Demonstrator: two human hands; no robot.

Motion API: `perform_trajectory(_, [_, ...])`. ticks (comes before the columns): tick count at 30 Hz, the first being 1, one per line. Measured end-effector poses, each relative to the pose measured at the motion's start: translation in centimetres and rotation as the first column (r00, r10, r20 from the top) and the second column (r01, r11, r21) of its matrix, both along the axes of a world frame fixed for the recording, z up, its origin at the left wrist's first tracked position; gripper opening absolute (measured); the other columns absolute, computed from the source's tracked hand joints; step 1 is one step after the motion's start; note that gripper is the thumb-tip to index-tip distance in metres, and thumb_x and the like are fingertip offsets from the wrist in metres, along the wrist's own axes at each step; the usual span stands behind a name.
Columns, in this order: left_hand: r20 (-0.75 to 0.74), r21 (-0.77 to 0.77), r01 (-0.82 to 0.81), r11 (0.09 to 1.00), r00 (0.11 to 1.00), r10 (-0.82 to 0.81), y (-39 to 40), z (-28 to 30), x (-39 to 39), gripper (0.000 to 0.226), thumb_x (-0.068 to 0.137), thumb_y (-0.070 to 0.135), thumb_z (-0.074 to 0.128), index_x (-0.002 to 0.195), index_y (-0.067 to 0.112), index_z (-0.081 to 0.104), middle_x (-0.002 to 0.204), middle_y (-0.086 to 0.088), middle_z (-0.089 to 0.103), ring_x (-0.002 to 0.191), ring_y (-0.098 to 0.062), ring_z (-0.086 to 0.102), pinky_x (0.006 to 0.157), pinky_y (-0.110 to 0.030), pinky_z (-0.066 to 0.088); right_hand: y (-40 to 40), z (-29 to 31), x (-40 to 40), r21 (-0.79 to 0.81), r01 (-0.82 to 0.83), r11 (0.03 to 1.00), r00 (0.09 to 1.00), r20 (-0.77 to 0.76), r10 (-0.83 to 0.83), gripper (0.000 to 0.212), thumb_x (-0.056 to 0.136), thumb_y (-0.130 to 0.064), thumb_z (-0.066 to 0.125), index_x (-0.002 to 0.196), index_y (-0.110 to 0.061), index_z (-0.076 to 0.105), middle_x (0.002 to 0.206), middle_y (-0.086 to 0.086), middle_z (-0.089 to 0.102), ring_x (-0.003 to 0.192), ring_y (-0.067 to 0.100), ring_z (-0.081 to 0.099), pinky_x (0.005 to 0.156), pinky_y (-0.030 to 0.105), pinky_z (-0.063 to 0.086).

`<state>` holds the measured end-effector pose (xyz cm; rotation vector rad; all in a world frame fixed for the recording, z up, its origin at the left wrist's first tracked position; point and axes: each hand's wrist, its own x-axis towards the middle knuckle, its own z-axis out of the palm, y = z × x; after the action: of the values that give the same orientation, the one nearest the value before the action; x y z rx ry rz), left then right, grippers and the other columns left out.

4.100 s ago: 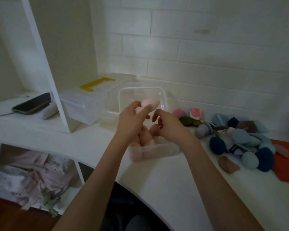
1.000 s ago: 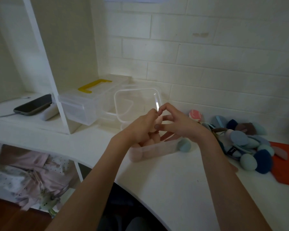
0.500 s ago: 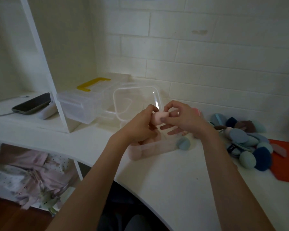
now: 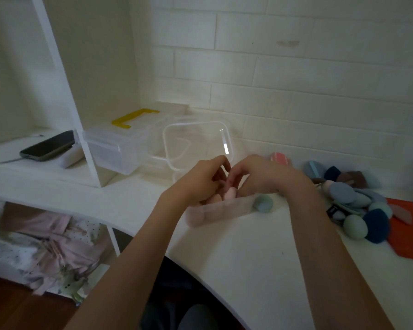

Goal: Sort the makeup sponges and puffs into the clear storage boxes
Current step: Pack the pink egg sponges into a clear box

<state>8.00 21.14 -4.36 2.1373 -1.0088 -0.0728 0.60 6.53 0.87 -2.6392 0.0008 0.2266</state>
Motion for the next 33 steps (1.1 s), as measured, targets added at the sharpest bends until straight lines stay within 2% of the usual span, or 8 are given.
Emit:
perform_trajectory(6, [0.016,0.008,-0.013,1.000,1.000,0.013,0.0,0.3,-0.2,0.025,0.082,-0.004,0.058,0.101,0.013,0.059,0.084,0.007,0.061,0.078,-0.011,0.061,0.062,-0.009,0.048,1.0,-0.9,0.5,-0.104,0.025,0.994,1.000,0.020,-0.023,0.017,0.077,-0.005,0.066,0.087,-0.018,0.070,0.089,-0.001,0.068,0.083,0.017,0.064,0.062,0.019,0.047])
perform_trajectory(9, [0.093,0.086,0.004,0.996,0.996,-0.012,0.0,0.3,-0.4,0.018,0.082,-0.001,0.056,0.095,0.009,0.061,0.087,0.001,0.063,0.081,-0.015,0.060,0.064,-0.013,0.044,1.9,-1.6,1.1,-0.227,0.040,0.973,0.999,-0.014,-0.044,0.021,0.081,-0.007,0.066,0.102,-0.011,0.066,0.093,0.005,0.061,0.084,0.019,0.055,0.070,0.026,0.044])
perform_trajectory(14, [0.148,0.173,0.000,0.985,0.989,-0.026,0.0,0.4,-0.6,0.025,0.081,-0.001,0.050,0.094,0.010,0.068,0.093,-0.005,0.069,0.084,-0.016,0.059,0.066,-0.018,0.039,0.7,0.2,-0.1,-0.132,-0.064,0.989,0.991,-0.123,0.047,0.028,0.081,-0.007,0.062,0.096,-0.027,0.073,0.091,-0.009,0.068,0.087,0.013,0.064,0.069,0.013,0.048])
perform_trajectory(17, [0.136,0.177,-0.006,0.984,0.991,-0.018,0.1,0.6,-0.7,0.025,0.084,0.003,0.053,0.097,0.016,0.070,0.095,0.001,0.067,0.070,0.003,0.054,0.061,-0.008,0.039,-0.2,0.8,-0.5,0.053,-0.016,0.998,0.990,-0.138,0.023,0.022,0.078,-0.015,0.072,0.092,-0.033,0.075,0.089,-0.010,0.071,0.090,0.009,0.067,0.080,0.021,0.053])
perform_trajectory(22, [0.101,0.183,-0.026,0.983,0.995,0.008,0.1,0.9,-1.3,0.022,0.082,0.007,0.055,0.096,0.016,0.071,0.094,0.000,0.066,0.072,-0.007,0.058,0.066,-0.017,0.046,0.8,-0.6,0.3,-0.007,0.028,1.000,0.999,-0.025,-0.028,0.022,0.075,-0.010,0.076,0.065,-0.026,0.065,0.064,-0.011,0.061,0.060,0.003,0.058,0.049,0.006,0.040])
perform_trajectory(24, [0.054,0.162,-0.043,0.986,0.998,0.034,0.1,1.1,-1.5,0.024,0.083,0.007,0.052,0.095,0.014,0.071,0.095,-0.003,0.067,0.077,-0.017,0.061,0.066,-0.027,0.050,0.7,-0.6,0.2,0.042,0.064,0.997,0.997,-0.035,-0.063,0.020,0.077,-0.006,0.074,0.067,-0.022,0.067,0.067,-0.003,0.066,0.062,0.008,0.064,0.055,0.010,0.048])
perform_trajectory(28, [-0.003,0.006,-0.142,0.990,0.990,0.142,0.1,1.1,-1.1,0.038,0.088,-0.003,0.037,0.103,0.011,0.069,0.093,0.002,0.061,0.074,-0.004,0.055,0.057,-0.008,0.040,-0.6,-0.3,0.4,0.303,0.335,0.892,0.936,-0.002,-0.351,0.011,0.090,-0.008,0.060,0.084,-0.013,0.067,0.080,0.010,0.073,0.072,0.021,0.072,0.079,0.038,0.059])
perform_trajectory(33, [0.000,-0.195,-0.222,0.955,0.974,0.226,0.3,0.9,-0.7,0.044,0.079,-0.015,0.032,0.096,0.004,0.068,0.093,0.000,0.060,0.089,-0.009,0.052,0.068,0.000,0.037,1.8,-1.1,1.1,0.135,0.333,0.933,0.942,-0.101,-0.321,0.020,0.094,-0.011,0.050,0.112,-0.006,0.056,0.101,0.012,0.064,0.095,0.029,0.065,0.088,0.041,0.053])
